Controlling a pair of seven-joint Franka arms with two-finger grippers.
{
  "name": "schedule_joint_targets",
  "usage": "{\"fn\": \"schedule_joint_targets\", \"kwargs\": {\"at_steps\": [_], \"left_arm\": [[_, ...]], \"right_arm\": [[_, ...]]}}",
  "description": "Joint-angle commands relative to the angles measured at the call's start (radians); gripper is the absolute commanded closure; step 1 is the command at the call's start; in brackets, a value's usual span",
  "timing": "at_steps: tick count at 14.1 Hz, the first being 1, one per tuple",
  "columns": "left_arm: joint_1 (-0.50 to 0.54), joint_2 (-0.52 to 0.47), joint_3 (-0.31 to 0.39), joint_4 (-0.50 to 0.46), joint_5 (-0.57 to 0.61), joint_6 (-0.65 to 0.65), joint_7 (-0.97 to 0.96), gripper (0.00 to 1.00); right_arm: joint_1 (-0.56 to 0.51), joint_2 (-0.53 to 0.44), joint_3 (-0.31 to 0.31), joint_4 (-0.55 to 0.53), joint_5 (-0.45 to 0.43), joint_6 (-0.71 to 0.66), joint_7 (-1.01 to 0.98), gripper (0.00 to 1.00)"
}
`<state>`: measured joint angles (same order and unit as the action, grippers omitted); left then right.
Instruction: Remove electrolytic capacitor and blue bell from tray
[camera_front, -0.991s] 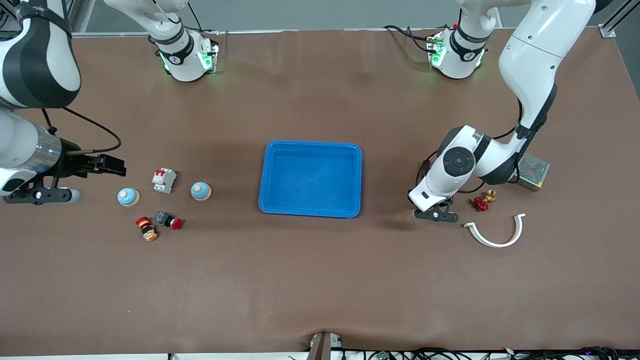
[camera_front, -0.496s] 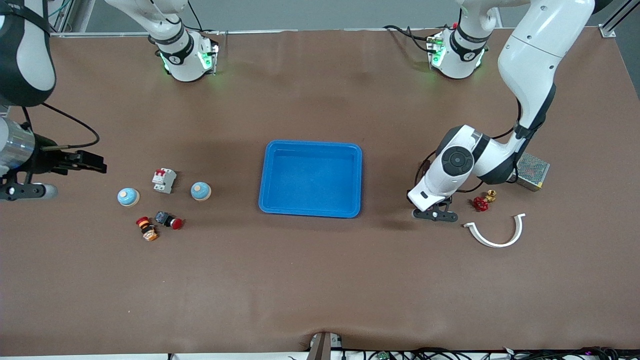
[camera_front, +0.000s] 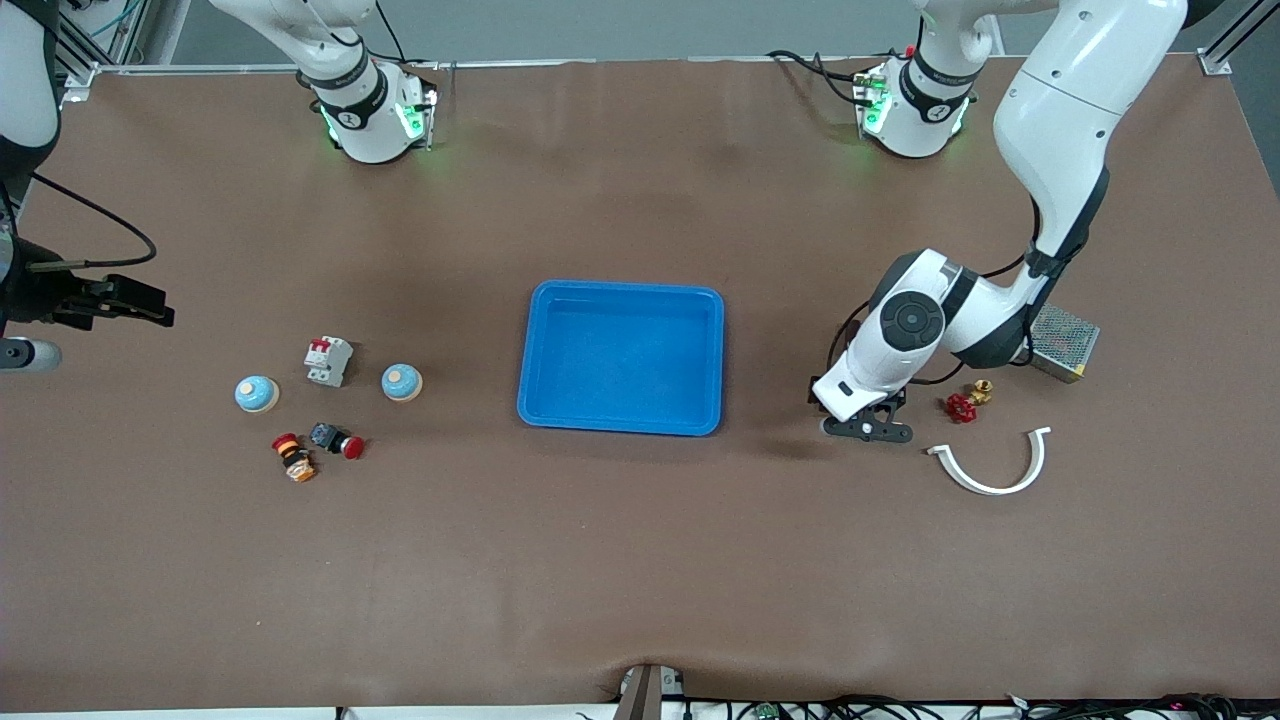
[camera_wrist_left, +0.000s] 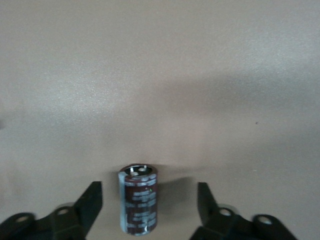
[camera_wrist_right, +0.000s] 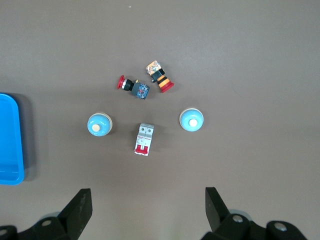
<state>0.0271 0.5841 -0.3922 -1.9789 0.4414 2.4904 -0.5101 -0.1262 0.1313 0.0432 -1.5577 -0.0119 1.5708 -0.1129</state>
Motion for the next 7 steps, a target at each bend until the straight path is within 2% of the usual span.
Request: {"fn": "schedule_joint_targets", "kwargs": {"at_steps": [1,7], "left_arm": [[0.001,-0.004,-0.007,-0.001,0.016,0.004,-0.016,0.00],[0.005,-0.009,-0.007,-0.001,0.016,0.002,-0.016,0.00]], "right_arm": [[0.121,-0.032,-0.122,-0.007,0.000,-0.017,-0.011,0.00],[0.145,-0.025,-0.134,0.005,0.000,-0.003,-0.008,0.00]]}}
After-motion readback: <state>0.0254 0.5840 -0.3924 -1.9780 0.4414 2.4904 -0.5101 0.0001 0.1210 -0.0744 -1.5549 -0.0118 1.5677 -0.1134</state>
